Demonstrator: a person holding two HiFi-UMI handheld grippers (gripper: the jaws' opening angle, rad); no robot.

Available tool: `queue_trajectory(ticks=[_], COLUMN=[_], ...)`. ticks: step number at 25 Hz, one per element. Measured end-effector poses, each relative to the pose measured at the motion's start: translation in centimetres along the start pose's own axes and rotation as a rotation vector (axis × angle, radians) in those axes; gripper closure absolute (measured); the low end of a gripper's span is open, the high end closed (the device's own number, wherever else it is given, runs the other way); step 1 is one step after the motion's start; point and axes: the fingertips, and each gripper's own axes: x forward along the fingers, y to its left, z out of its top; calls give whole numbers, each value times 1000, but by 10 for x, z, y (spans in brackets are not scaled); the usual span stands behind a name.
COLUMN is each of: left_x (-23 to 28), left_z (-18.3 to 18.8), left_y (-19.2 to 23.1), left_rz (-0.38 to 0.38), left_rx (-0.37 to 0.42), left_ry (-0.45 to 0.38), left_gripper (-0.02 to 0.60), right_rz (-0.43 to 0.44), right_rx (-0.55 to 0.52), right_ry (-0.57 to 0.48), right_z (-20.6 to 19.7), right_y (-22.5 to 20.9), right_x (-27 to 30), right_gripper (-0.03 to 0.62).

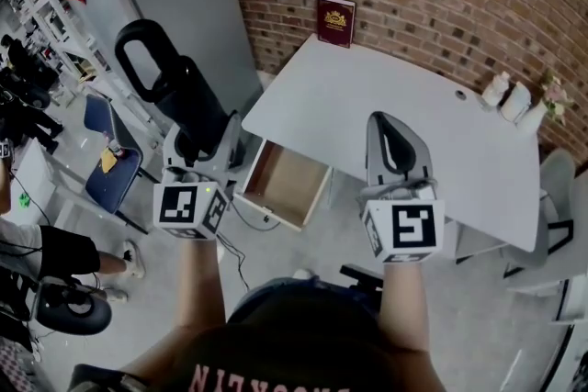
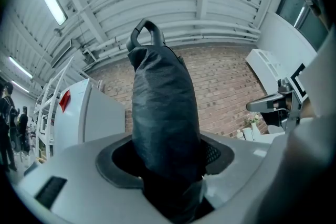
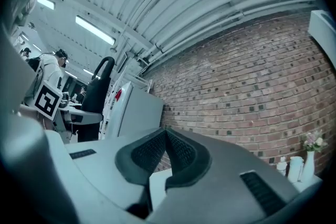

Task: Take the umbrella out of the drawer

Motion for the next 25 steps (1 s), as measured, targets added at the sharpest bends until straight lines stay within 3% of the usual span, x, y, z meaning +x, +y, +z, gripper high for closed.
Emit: queue_trajectory(ticks=[4, 25], left_x=[-1, -10], left_z=[1, 11], left_y=[2, -8], left_rz=[8, -6], left_rx=[-15, -13], left_ry=[-6, -9], left_gripper=[319, 319], right_rz=[0, 37], right_rx=[-6, -28], right_ry=[44, 61], right_z=[-4, -3], right_y=[2, 3], right_x=[-1, -17], right_gripper=[602, 602])
